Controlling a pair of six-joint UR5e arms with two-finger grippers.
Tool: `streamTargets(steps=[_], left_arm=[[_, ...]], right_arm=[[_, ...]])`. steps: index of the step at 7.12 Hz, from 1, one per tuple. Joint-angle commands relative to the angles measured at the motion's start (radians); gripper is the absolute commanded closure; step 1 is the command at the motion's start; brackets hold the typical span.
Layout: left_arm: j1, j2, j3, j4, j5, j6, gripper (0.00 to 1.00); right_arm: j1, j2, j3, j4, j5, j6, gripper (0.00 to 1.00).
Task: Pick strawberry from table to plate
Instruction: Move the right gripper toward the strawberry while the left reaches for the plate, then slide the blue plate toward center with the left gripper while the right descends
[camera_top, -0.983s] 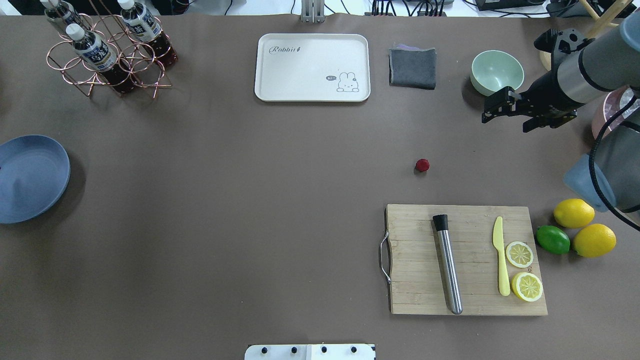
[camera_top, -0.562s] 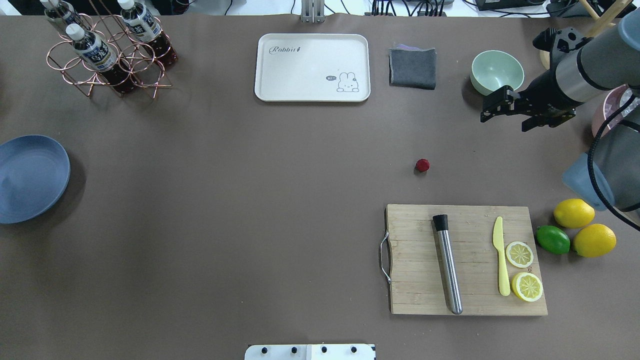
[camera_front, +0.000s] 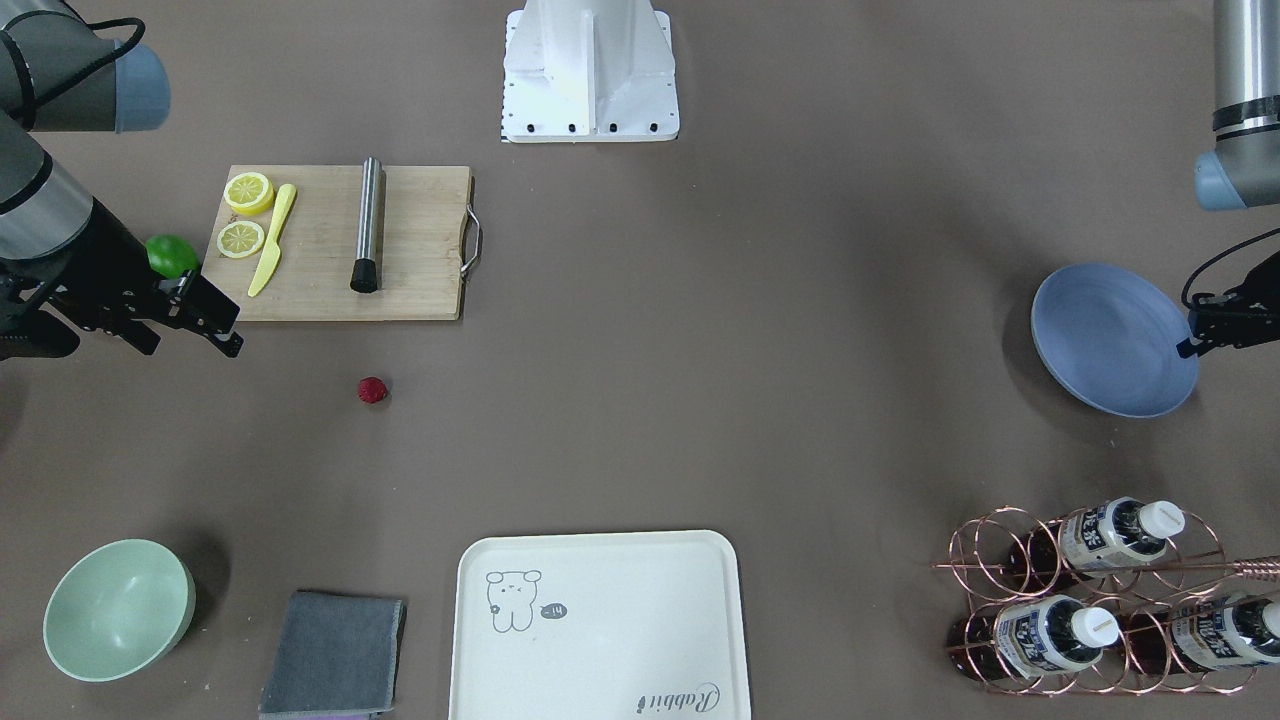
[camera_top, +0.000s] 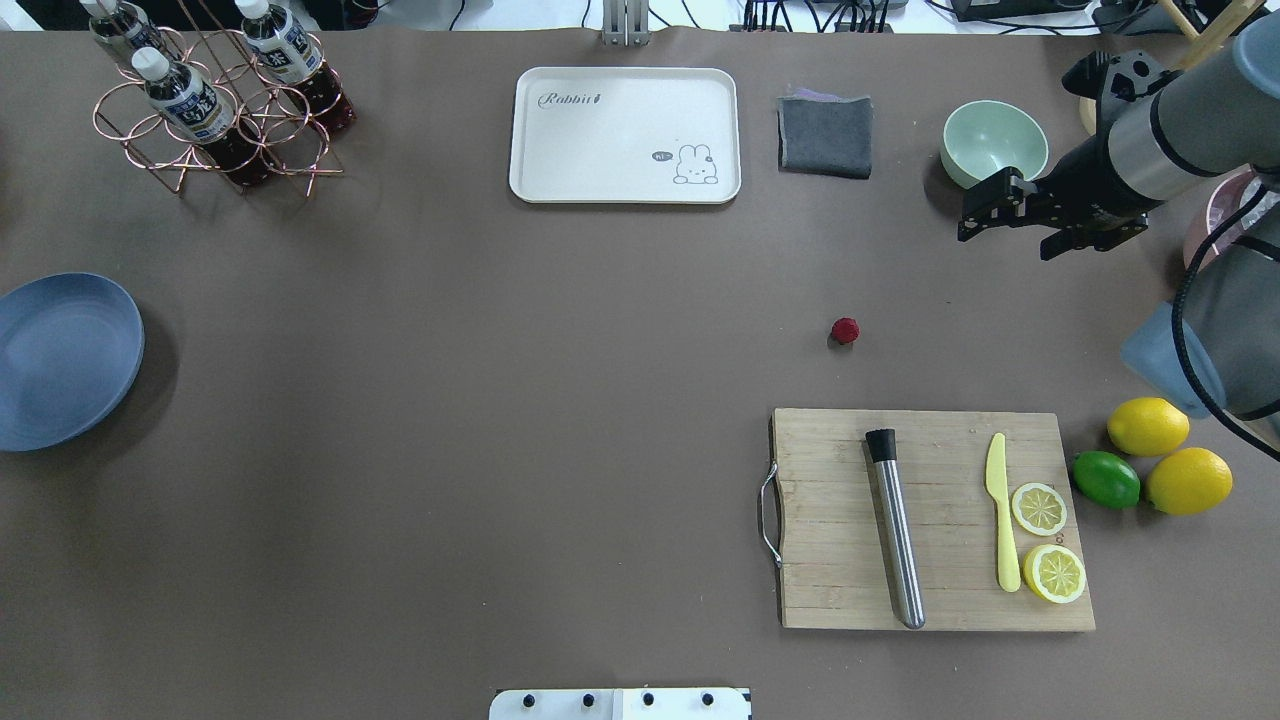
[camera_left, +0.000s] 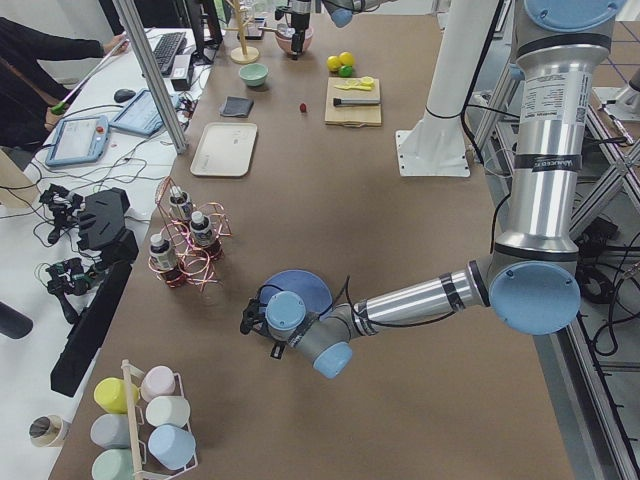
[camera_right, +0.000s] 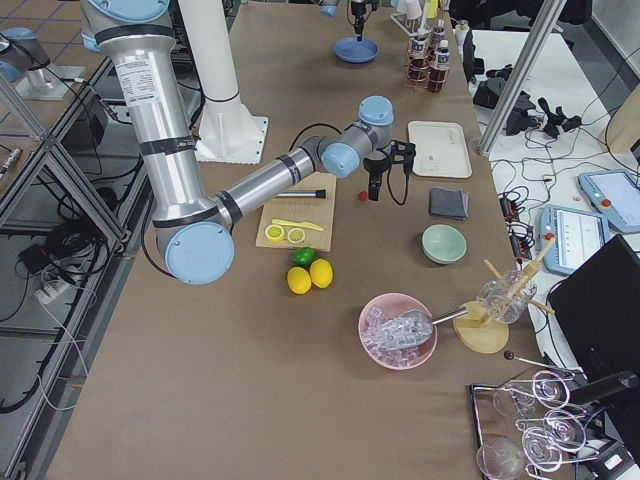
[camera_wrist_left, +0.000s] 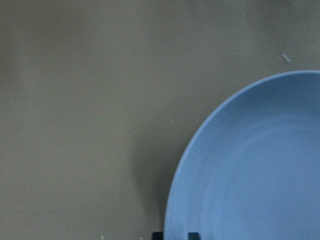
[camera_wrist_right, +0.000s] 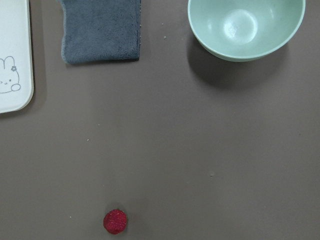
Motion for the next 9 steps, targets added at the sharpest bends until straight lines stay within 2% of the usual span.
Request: streamTargets(steps=[1, 3, 4, 5, 7, 9], left_arm=[[-0.006, -0.014, -0.053, 0.035, -0.161, -0.103, 1.00], [-0.049, -0.054, -0.191, 0.220, -0.289, -0.144, 1.00], [-0.054, -0.086, -0.272, 0.268, -0.315, -0.259, 1.00], [-0.034, -0.121, -0.348, 0.265, -0.296, -0.429, 1.00], [0.200, -0.140, -0.516, 0.264, -0.052, -0.693, 1.00], [0.434, -0.154, -0.631, 0.267, 0.183, -0.907, 1.00]], right_arm=[[0.001, 0.000, -0.001, 0.000, 0.001, 0.000, 0.00], [0.001, -0.002, -0.007, 0.000, 0.003, 0.000, 0.00], [0.001, -0.001, -0.007, 0.000, 0.003, -0.002, 0.00], [-0.001, 0.000, -0.012, 0.000, 0.000, -0.002, 0.00], [-0.021, 0.016, -0.012, 0.000, -0.023, 0.000, 0.00], [-0.085, 0.073, -0.047, 0.004, -0.074, 0.075, 0.00]])
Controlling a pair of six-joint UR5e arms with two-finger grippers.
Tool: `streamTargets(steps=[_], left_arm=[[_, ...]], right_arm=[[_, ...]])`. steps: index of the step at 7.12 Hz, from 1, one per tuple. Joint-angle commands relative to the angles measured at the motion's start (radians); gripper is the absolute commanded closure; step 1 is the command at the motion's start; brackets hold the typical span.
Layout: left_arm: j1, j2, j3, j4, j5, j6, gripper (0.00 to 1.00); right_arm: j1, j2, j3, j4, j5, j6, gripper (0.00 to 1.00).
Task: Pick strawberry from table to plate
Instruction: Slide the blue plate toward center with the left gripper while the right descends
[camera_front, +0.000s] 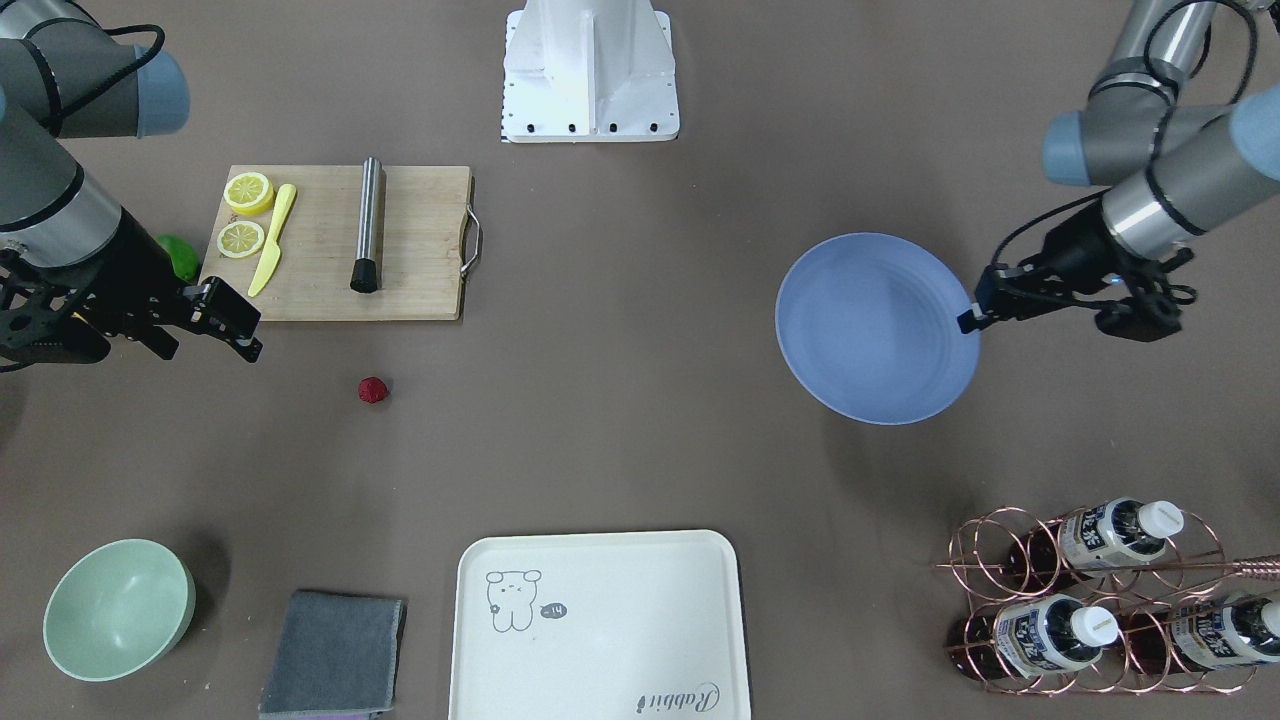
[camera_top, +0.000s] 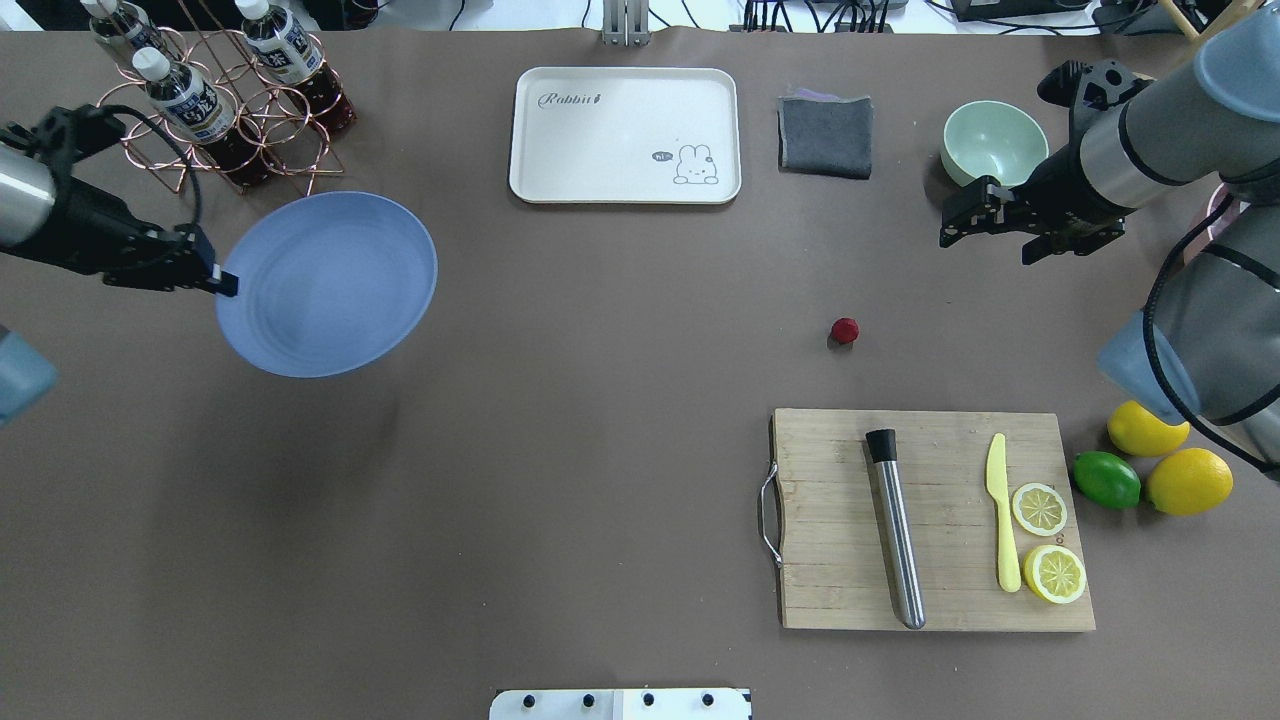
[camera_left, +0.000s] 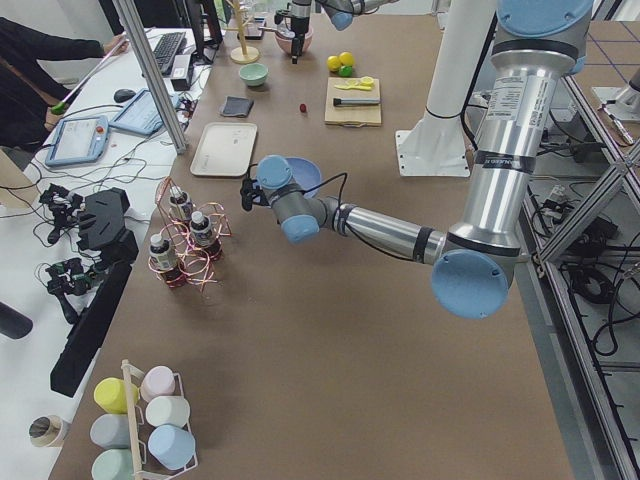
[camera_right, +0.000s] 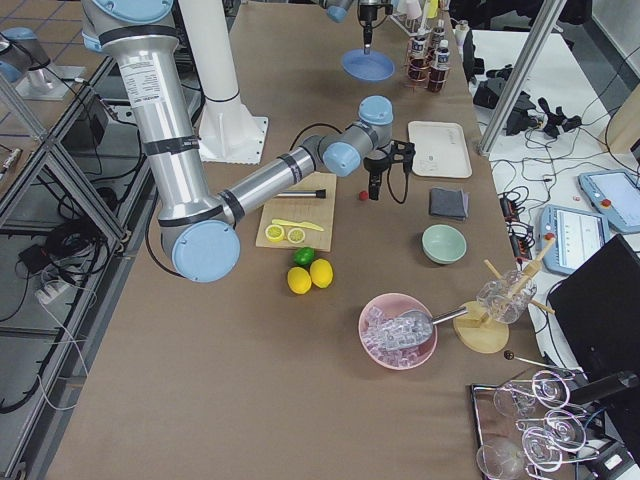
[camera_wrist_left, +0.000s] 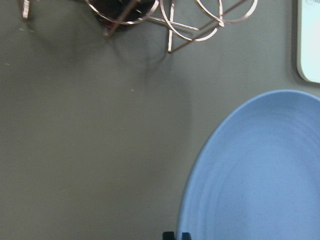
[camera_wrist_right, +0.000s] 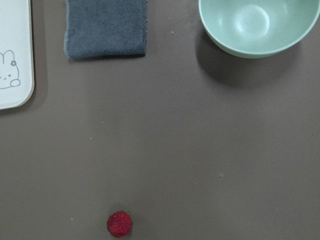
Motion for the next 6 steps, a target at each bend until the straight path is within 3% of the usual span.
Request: streamTargets(steps=[1, 4, 6], left_arm=[[0.255, -0.051, -0.092, 0.005, 0.258, -0.230, 1.00], [0.544, -0.252, -0.077, 0.180, 0.564, -0.366, 1.00], [0.579, -0.265, -0.042, 0.180, 0.616, -0.371, 1.00]], right_arm=[[-0.091, 0.078, -0.046, 0.005, -0.075, 0.094, 0.00], [-0.160, 0.113, -0.115, 0.008, -0.163, 0.110, 0.00], [-0.177, 0.129, -0.155, 0.010, -0.170, 0.129, 0.00]])
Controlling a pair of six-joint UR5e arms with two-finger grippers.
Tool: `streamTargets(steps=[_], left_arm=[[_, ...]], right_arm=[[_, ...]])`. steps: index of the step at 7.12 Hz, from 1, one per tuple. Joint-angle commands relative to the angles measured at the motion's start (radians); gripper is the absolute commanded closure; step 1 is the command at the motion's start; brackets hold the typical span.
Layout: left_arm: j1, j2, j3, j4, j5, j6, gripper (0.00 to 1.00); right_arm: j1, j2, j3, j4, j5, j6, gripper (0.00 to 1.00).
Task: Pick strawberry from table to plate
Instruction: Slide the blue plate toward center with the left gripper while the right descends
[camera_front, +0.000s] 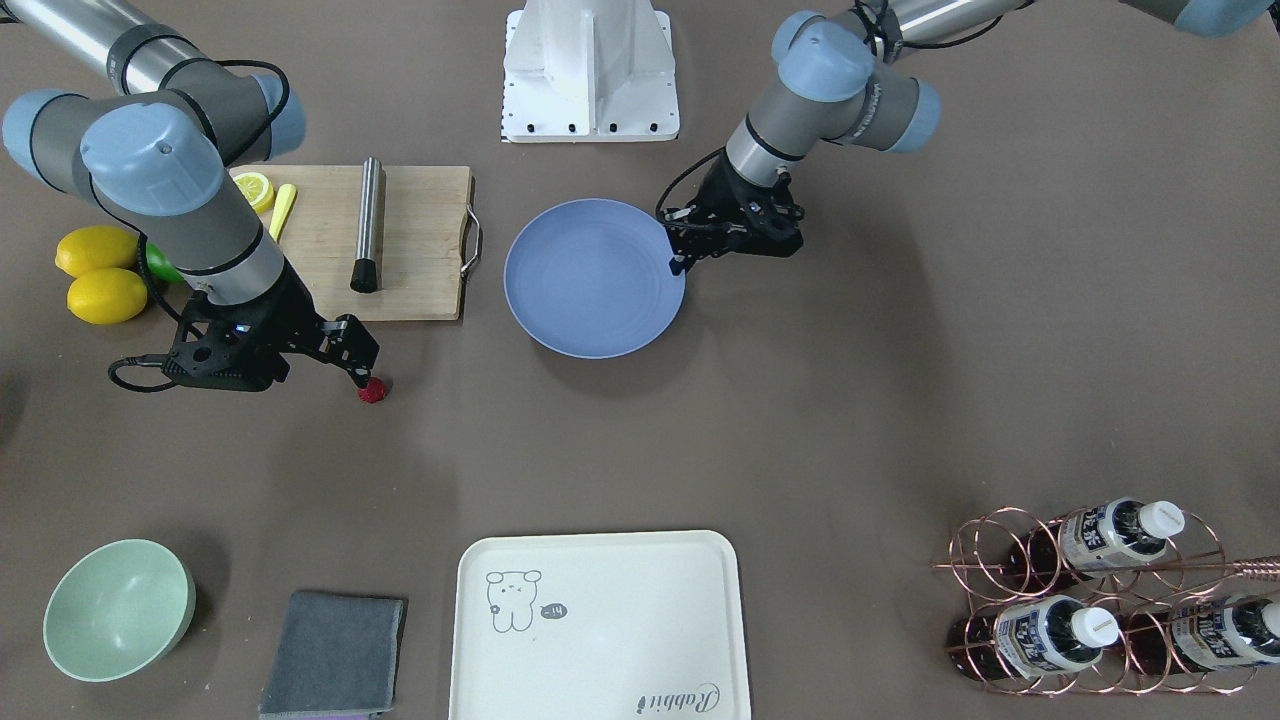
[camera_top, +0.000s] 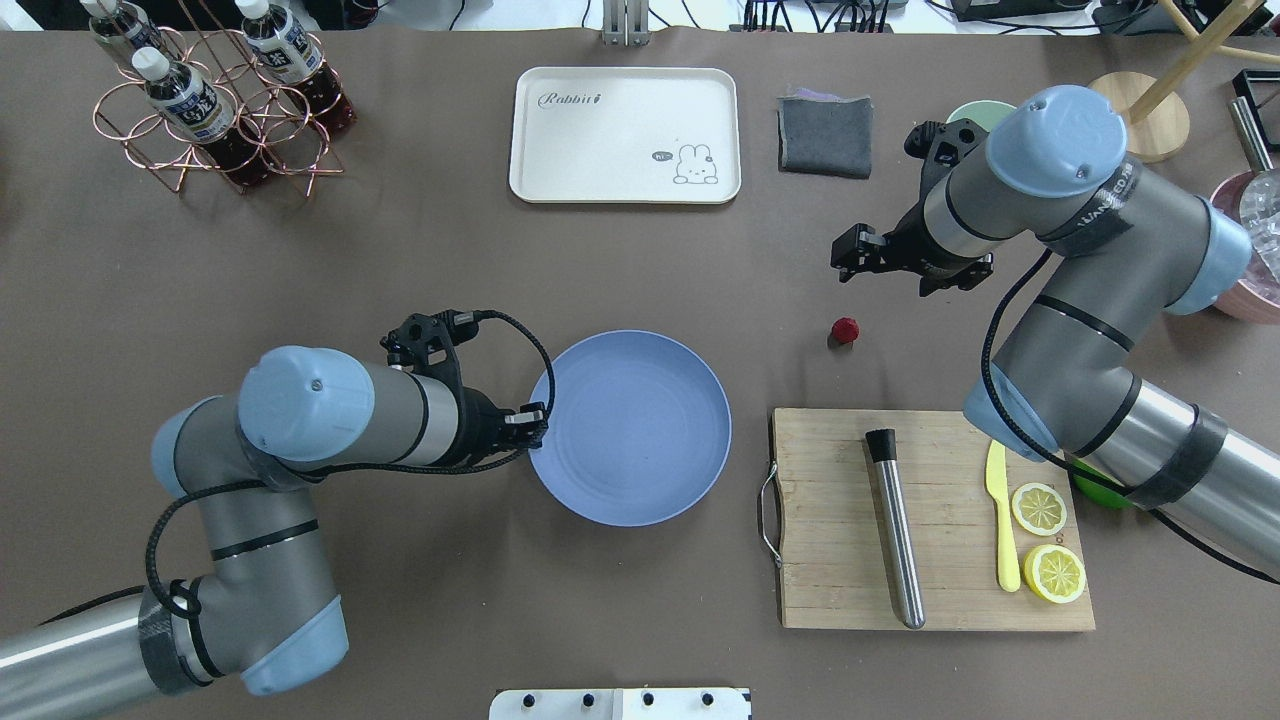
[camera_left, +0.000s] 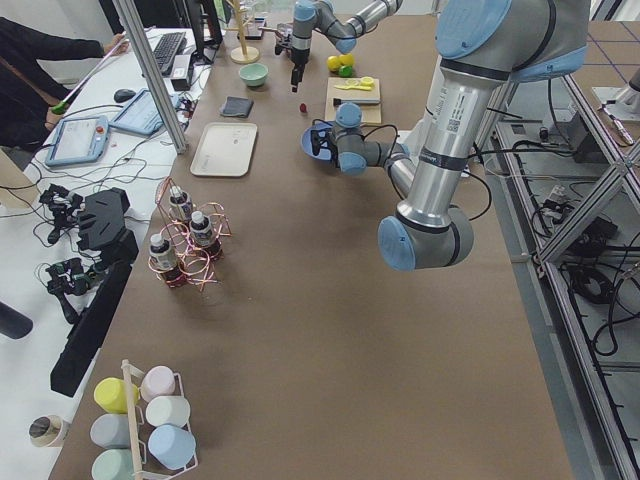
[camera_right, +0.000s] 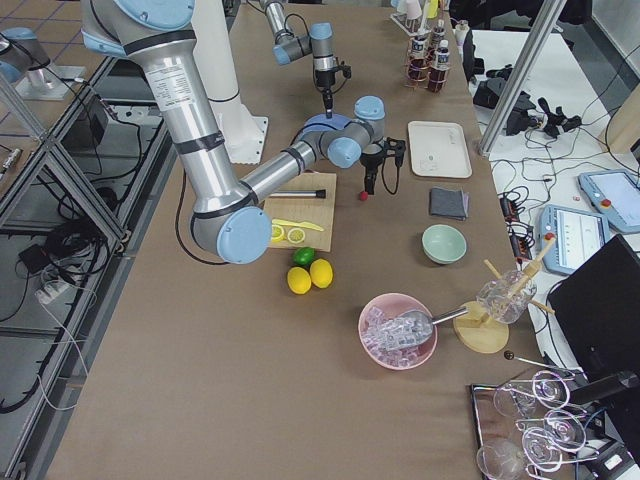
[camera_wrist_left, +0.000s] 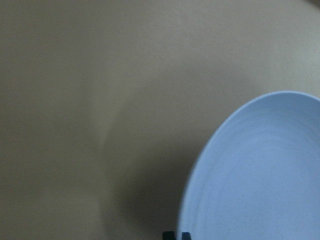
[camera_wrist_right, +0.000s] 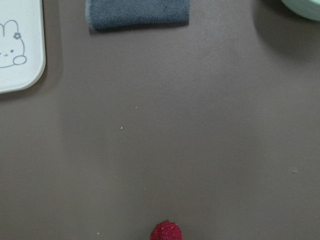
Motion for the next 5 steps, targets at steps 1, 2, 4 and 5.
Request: streamTargets(steps=[1, 2, 4, 5], left_arm=[[0.027, -0.011, 0.017, 0.008, 0.034, -0.005, 1.00], [0.018, -0.010, 0.015, 0.014, 0.032, -0.005, 1.00], [-0.023, -0.007, 0.012, 0.014, 0.029, 0.002, 0.02], [-0.057, -0.010, 0.005, 0.019, 0.014, 0.004, 0.02]], right_arm=[[-0.025, 0.015, -0.023, 0.000, -0.024, 0.031, 0.00], [-0.039, 0.021, -0.030, 0.001, -0.024, 0.057, 0.00], [-0.059, 0.021, -0.035, 0.001, -0.030, 0.064, 0.00], [-0.074, 0.021, -0.044, 0.000, -0.051, 0.064, 0.00]])
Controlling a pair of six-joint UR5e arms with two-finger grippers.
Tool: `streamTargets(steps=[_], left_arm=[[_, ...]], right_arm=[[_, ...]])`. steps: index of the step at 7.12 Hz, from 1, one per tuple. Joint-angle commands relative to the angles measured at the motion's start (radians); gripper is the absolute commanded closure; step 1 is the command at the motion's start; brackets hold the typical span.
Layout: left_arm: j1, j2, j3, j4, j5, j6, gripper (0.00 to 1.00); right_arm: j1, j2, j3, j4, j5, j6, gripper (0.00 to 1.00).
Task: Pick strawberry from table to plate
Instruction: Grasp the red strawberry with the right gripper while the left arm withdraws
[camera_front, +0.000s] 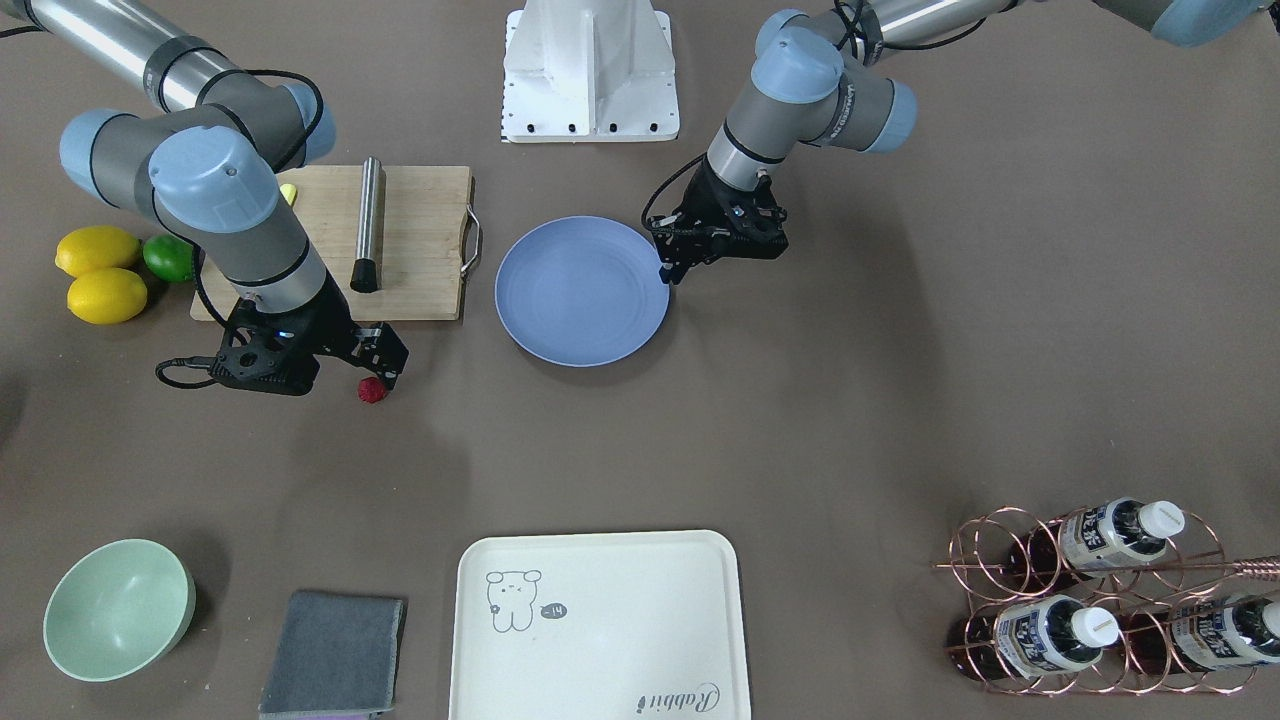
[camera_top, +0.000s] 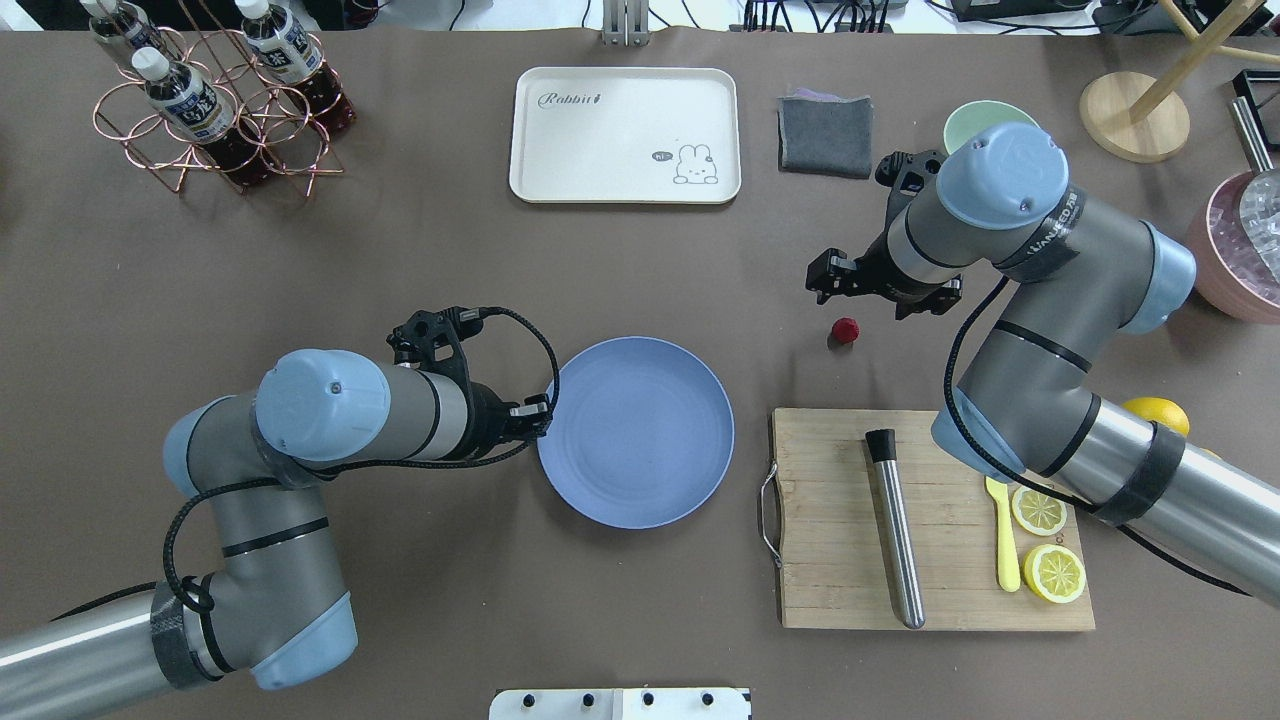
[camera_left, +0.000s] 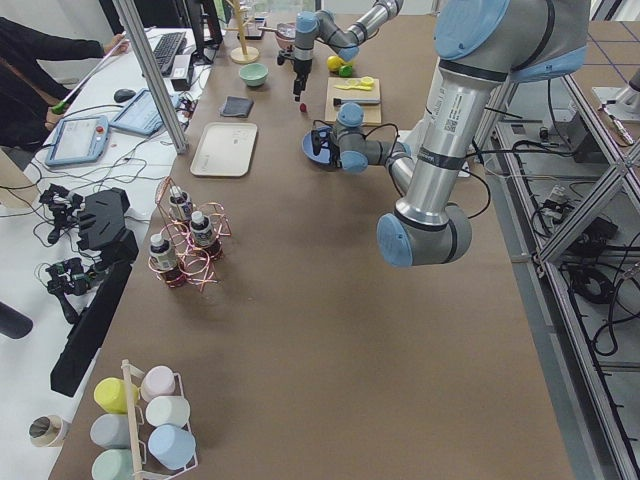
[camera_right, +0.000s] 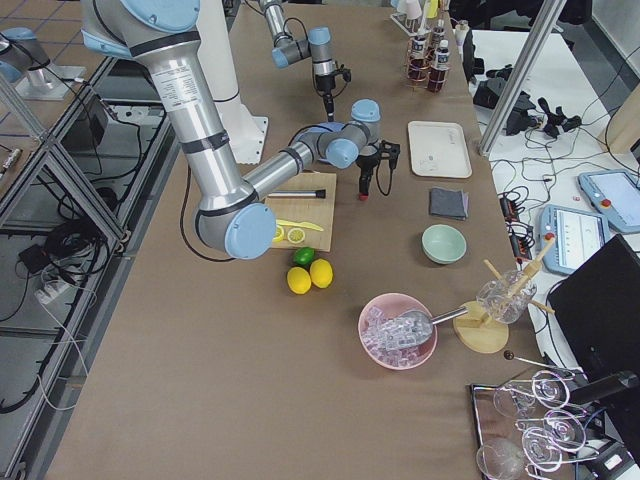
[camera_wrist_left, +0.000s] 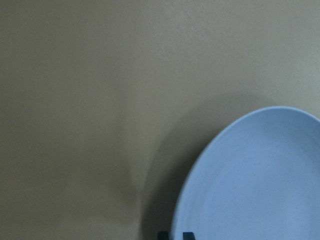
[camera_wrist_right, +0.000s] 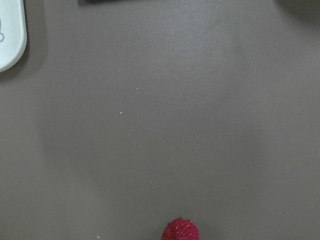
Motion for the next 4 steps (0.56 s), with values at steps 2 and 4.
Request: streamTargets(steps=[2, 4], left_arm=[[-0.083, -0.004, -0.008, 0.010, -0.078, 0.003, 0.02], [-0.095, -0.003, -0.010, 0.008, -0.079, 0.005, 0.02]], right_arm=[[-0.037, 0.001, -0.047, 0.000, -0.022, 0.001, 0.01], [-0.046, 0.011, -0.070, 0.000, -0.032, 0.002, 0.26]])
